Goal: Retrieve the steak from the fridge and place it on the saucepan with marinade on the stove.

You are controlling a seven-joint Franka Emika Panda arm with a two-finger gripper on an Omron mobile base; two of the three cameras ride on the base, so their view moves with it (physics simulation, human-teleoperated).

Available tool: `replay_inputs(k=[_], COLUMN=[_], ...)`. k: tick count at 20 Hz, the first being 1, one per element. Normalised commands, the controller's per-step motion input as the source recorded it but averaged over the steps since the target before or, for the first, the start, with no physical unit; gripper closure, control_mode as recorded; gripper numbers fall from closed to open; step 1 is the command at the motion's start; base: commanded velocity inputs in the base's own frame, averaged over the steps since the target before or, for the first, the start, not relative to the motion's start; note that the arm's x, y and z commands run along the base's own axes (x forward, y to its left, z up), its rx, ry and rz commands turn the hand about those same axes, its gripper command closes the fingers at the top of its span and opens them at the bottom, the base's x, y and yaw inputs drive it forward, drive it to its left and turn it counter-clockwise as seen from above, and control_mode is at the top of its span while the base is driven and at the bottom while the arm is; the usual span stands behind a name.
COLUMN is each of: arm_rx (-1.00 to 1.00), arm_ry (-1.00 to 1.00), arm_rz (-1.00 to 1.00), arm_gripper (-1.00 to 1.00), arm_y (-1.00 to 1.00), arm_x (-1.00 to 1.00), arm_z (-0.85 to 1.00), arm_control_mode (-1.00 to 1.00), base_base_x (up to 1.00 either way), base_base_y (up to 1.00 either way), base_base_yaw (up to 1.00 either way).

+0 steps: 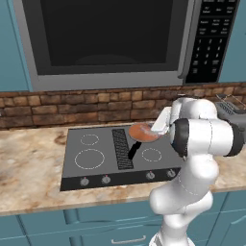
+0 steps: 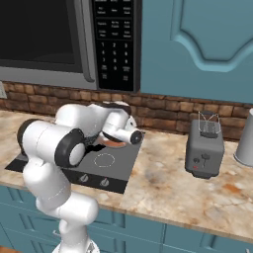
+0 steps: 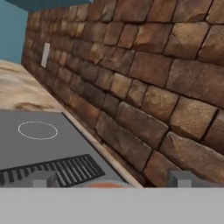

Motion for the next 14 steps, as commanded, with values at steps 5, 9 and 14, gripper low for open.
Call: replay_inputs(k=[5,9,14], arm_rx=[0.0,0.0,0.0], arm_ry=[-0.01,0.0,0.13], arm_rz=[-0.05,-0.08,-0.06], arm_gripper=[-1.0,-1.0,-1.0], arm_y=[-0.55,-0.66,-0.72], arm_x=[-1.0,-0.91,-0.94], arm_z=[0.65,0.96,1.0], arm_control_mode=[-1.0,-1.0,-1.0], base_base_x=[0.0,0.0,0.0], base_base_y=[0.0,0.0,0.0], base_base_yaw=[0.0,0.0,0.0])
